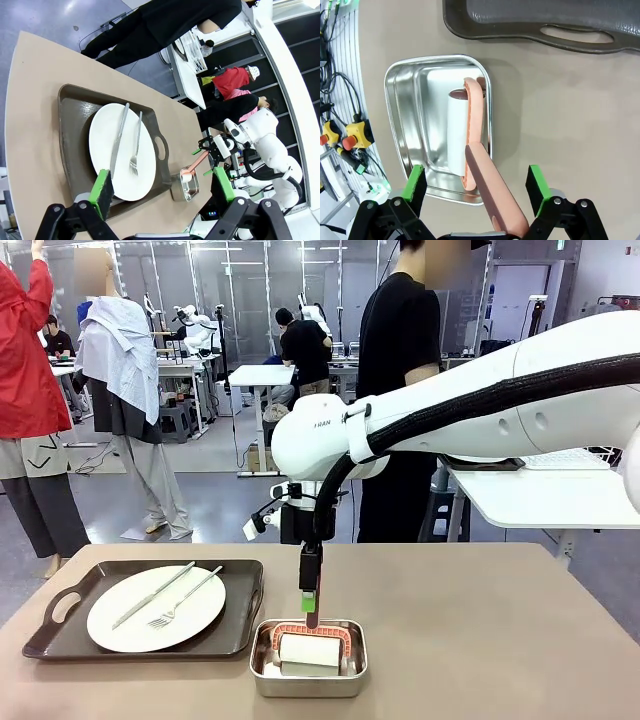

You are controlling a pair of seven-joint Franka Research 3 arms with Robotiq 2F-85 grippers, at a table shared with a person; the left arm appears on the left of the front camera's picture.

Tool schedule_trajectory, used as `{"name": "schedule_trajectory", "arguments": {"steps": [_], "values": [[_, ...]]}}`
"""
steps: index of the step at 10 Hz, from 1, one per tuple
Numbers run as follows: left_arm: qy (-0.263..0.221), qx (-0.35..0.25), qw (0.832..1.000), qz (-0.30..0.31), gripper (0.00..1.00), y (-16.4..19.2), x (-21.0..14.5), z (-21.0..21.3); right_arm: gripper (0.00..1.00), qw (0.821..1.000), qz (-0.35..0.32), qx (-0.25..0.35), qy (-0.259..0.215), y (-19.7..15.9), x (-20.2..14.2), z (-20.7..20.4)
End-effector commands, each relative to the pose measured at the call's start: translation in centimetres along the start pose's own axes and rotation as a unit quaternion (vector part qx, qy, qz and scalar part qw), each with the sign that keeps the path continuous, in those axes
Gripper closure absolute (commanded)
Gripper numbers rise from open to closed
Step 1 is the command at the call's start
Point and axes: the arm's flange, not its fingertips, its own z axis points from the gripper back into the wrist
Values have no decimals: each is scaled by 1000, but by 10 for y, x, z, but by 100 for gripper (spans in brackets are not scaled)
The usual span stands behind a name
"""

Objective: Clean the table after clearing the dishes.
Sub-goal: When the left (or right) Handle tray is removed, use the left hand (or right hand) to clean the left (or right) side of the table with the Lint Roller.

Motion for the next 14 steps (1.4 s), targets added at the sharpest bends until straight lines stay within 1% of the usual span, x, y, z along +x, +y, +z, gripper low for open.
{"name": "schedule_trajectory", "arguments": {"steps": [1, 2, 3, 4, 5, 6, 7, 8, 9, 10, 11, 12, 13, 14], "values": [[0, -1, 1000, -2, 0, 0, 2, 4, 10, 1000, -13, -3, 13, 4, -3, -6], [0, -1, 1000, -2, 0, 0, 2, 4, 17, 1000, -12, -7, 10, 3, -4, -5], [0, -1, 1000, -2, 0, 0, 2, 4, 30, 1000, -8, -7, 12, 4, -4, -5], [0, -1, 1000, -2, 0, 0, 2, 4, 37, 1000, -7, -6, 9, 3, -3, -5], [0, -1, 1000, -2, 0, 0, 2, 4, 49, 1000, -6, -3, 11, 3, -4, -6], [0, -1, 1000, -2, 0, 0, 2, 4, 56, 1000, -9, -2, 11, 3, -5, -6], [0, -1, 1000, -2, 0, 0, 2, 4, 69, 1000, -10, -1, 12, 3, -6, -6], [0, -1, 1000, -2, 0, 0, 2, 4, 76, 1000, -9, 0, 13, 3, -6, -6], [0, -1, 1000, -2, 0, 0, 2, 4, 88, 1000, -8, 1, 14, 3, -6, -6], [0, -1, 1000, -2, 0, 0, 2, 4, 96, 1000, -8, 1, 16, 4, -5, -6], [0, -1, 1000, -2, 0, 0, 2, 4, 100, 1000, -11, -2, 17, 5, -6, -4], [0, -1, 1000, -2, 0, 0, 2, 4, 100, 1000, -16, -6, 13, 7, -8, 3], [0, -1, 1000, -2, 0, 0, 2, 4, 100, 999, -34, -16, 9, 13, -13, 16], [0, -1, 1000, -2, 0, 0, 2, 4, 92, 997, -67, -24, -10, 25, -24, 40]]}}
